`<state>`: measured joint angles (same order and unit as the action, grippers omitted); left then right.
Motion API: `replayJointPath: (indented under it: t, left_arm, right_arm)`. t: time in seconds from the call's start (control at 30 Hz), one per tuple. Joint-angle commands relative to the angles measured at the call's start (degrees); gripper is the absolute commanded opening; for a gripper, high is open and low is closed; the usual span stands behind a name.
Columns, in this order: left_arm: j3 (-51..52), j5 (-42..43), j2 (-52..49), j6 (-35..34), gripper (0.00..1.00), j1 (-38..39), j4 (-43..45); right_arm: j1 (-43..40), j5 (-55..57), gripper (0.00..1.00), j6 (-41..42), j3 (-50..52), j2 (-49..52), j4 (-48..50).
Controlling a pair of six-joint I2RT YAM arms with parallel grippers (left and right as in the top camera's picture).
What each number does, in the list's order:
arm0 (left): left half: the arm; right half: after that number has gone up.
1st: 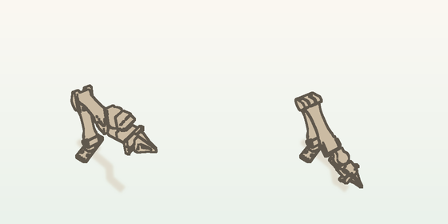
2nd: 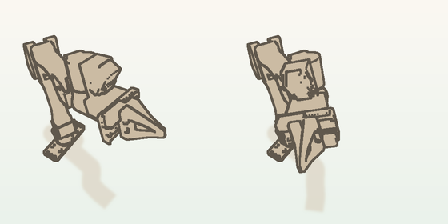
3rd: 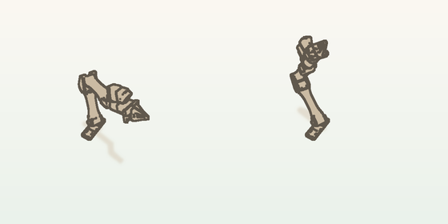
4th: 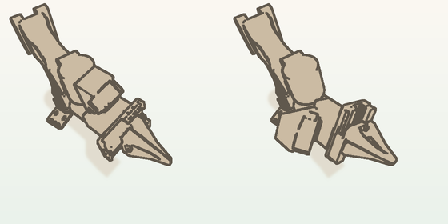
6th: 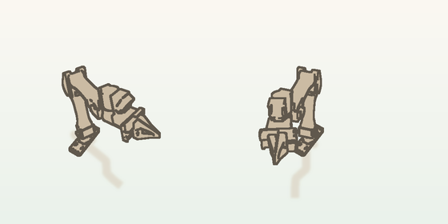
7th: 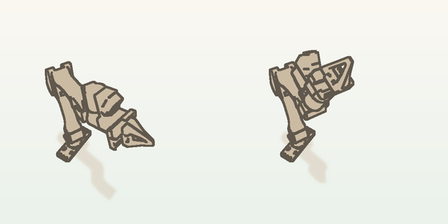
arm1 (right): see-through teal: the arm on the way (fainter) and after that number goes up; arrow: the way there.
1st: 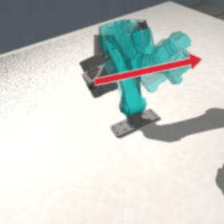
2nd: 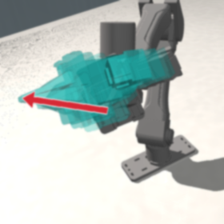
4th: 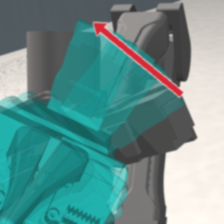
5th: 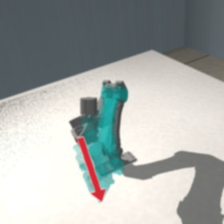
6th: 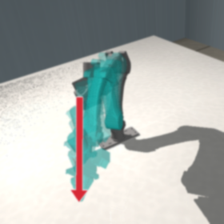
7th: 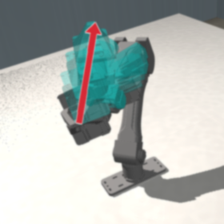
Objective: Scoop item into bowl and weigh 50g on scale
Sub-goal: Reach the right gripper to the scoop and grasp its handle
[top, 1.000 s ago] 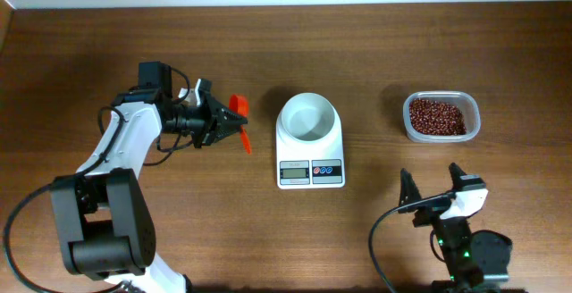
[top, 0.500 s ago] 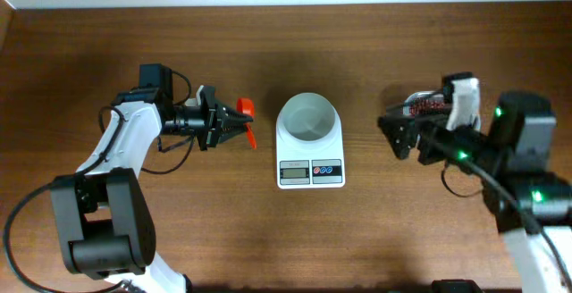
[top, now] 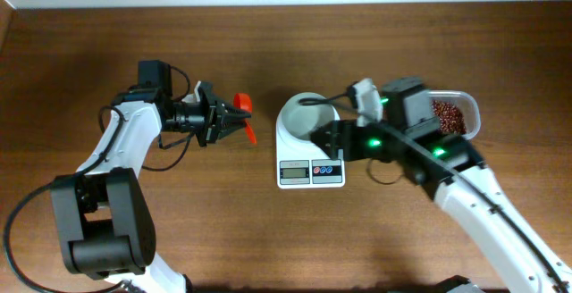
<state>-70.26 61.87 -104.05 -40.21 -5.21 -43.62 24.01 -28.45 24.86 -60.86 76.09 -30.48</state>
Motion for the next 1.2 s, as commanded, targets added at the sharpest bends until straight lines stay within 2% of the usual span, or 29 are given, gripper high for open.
replayJointPath:
  t: [0.0, 0.1, 0.37, 0.47, 0.53, 0.7, 0.77, 0.9, 1.0, 1.17]
  left_arm:
    - [-0.72, -0.98, -0.42, -1.36, 0.0, -0.04, 2.05]
    - [-0.72, -1.46, -0.42, -1.36, 0.0, -0.04, 2.08]
    - [-0.72, -1.07, -0.42, -1.38, 0.0, 2.32, 2.01]
    - [-0.72, 2.91, -0.39, -1.38, 0.0, 4.74, 2.4]
    - [-0.72, 4.61, -0.42, -1.38, 0.0, 6.38, 2.54]
    - [-0.72, 4.83, -0.42, -3.98, 0.0, 8.57, 2.64]
    - [-0.72, 4.83, -0.42, -4.11, 0.0, 8.59, 2.64]
    - [-0.72, 4.83, -0.42, -4.11, 0.0, 8.59, 2.64]
    - [-0.72, 4.87, -0.42, -4.15, 0.0, 8.59, 2.62]
    - [-0.72, 7.15, -0.42, -4.15, 0.02, 8.59, 2.58]
  right_arm:
    - [8.74, 15.28, 0.65, 7.37, -0.76, 0.35, 7.56]
    - [14.78, 21.14, 0.65, 7.39, -0.76, 2.95, 12.96]
    - [22.08, 21.7, 0.65, 7.85, -0.76, 10.36, 19.28]
    - [22.23, 21.86, 0.65, 14.08, -0.76, 12.87, 21.79]
    - [22.23, 21.88, 0.65, 14.64, -0.76, 13.92, 23.45]
    - [22.23, 27.1, 0.57, 15.02, -0.76, 14.27, 23.89]
    - [22.23, 30.75, 0.48, 16.9, -0.76, 14.29, 23.82]
    - [22.23, 32.44, 0.39, 18.1, -0.76, 14.29, 23.76]
    - [22.23, 34.8, 0.25, 18.1, -0.74, 14.29, 22.86]
    - [22.23, 35.19, 0.29, 18.1, -0.74, 14.29, 22.84]
